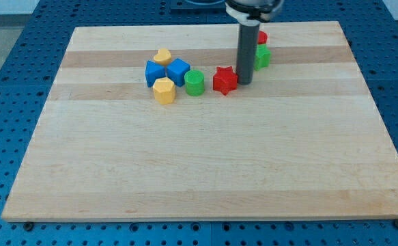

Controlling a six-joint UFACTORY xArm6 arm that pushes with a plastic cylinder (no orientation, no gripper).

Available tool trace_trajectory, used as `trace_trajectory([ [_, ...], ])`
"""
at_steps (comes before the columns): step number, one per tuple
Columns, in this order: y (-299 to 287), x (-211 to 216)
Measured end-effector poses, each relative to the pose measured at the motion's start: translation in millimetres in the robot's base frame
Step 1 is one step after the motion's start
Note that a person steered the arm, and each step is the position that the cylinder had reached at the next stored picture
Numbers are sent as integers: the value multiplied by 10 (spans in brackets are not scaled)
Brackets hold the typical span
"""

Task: Place the red star at the top right side of the green circle

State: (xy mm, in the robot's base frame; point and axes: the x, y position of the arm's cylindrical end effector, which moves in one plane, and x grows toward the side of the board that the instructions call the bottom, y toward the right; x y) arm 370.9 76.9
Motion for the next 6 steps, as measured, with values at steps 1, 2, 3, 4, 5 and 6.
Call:
trace_trajectory([
  [1,47,239],
  [2,-193,264],
  [3,-426,-13],
  [4,-544,-159],
  [5,-307,-161],
  [6,312,-158],
])
